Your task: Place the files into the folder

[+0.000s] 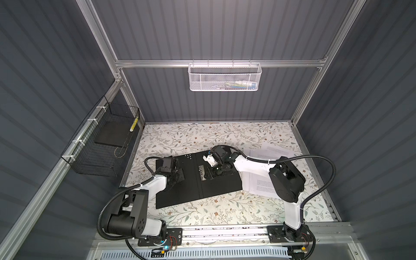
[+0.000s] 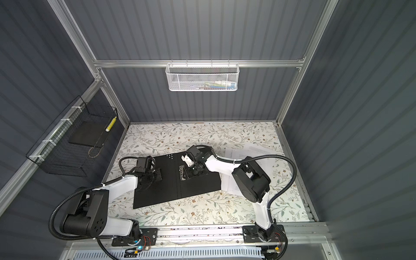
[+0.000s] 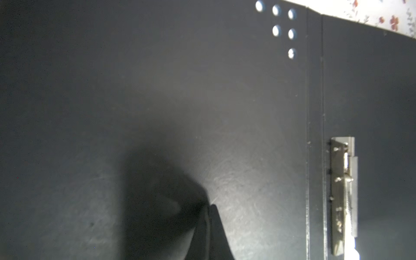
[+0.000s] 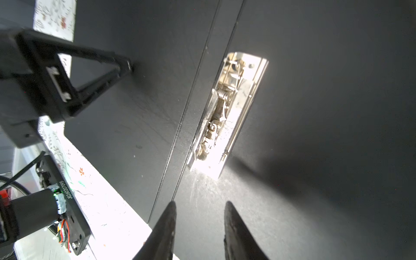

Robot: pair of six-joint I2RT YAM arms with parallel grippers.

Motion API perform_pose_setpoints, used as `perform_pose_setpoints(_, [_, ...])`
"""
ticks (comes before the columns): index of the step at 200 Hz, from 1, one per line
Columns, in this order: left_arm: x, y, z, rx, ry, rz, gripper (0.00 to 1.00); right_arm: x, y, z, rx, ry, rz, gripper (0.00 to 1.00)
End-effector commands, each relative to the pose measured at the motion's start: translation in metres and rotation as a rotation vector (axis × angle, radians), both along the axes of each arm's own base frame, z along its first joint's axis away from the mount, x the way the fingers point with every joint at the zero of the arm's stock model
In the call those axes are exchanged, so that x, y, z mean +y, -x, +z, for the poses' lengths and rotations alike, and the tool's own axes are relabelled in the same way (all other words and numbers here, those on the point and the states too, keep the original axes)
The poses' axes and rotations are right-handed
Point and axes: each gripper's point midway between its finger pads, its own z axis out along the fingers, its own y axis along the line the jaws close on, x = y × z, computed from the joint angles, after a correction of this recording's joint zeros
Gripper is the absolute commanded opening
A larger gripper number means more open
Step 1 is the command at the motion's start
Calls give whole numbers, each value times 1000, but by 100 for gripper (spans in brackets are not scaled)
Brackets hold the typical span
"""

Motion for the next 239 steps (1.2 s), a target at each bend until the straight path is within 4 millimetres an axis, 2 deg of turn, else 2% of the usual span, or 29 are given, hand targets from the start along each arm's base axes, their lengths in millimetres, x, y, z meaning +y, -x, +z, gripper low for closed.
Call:
perform_pose_setpoints(1, [-1,2,-3,14,6,-23,0,0,1,-5,-1,49,6,35])
perform_pose_setpoints(55, [-2,1,-4,20,10,-23,0,12,2,-12,17,48,22,27])
perform_pose_setpoints(97, [-3,1,-5,27,14,-26,0,21,2,-12,14,53,42,26])
perform_pose_setpoints(181, [-4,1,-8,37,17,-31,0,23,1,-19,26,89,52,17])
perform_pose_setpoints(239, [-4,1,-9,45,19,-34,0,27,3,-20,32,88,64,17])
